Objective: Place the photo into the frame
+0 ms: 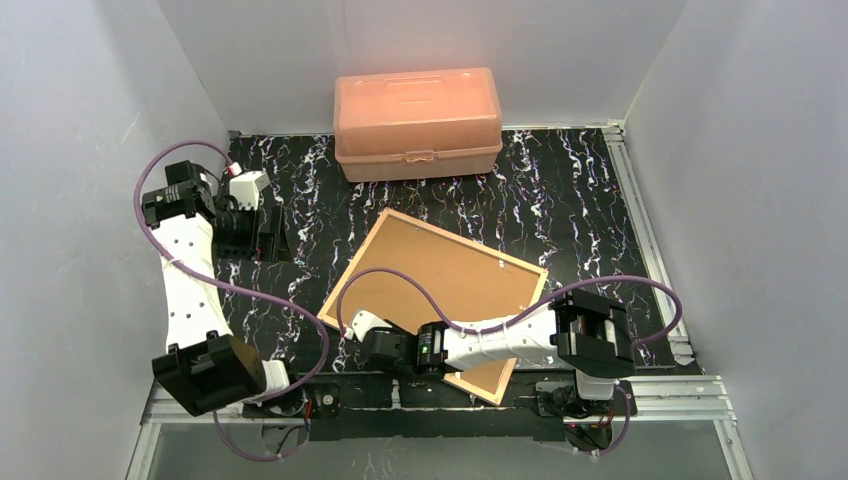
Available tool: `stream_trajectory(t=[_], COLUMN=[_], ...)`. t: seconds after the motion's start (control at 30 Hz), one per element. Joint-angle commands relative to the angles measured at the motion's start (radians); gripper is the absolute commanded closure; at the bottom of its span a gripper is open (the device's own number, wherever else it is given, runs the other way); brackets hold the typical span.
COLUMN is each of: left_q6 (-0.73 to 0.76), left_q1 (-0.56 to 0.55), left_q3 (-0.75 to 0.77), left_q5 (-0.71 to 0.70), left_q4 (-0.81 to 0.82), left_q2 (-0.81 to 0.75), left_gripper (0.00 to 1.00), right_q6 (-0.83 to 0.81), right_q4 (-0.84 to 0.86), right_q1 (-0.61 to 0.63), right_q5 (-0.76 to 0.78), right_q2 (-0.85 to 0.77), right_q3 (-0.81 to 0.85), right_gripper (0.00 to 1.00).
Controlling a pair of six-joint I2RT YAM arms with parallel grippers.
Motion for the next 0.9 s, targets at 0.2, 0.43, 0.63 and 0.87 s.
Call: stream_trajectory(t=[0.2,0.43,0.63,0.87], left_q6=[-0.121,-0.236,-0.274,-0.013], left_q1=[0.026,0.116,0.154,0.155], left_q3=[0.05,0.103,0.114,-0.009], left_q5=[0.038,0.168,0.401,0.672], left_q4=[0.03,0.081,0.151,0.23], left_q2=[-0.064,-0.03,-0.046,-0.212], left_gripper=[0.02,0.02,0.02,0.02], right_q6=[0.004,0.014,0.009,-0.015], right_q4=[0.05,0.064,0.033,-0.021], right_q1=[0.009,0.009,0.009,-0.058], right_q5=[0.047,0.045,0.07,0.02], right_q2=[-0.003,-0.003,-0.044,-0.163], right_q3=[-0.04,-0.055,-0.014,0.102], right_gripper=[0.69,0.73,0.88,0.99])
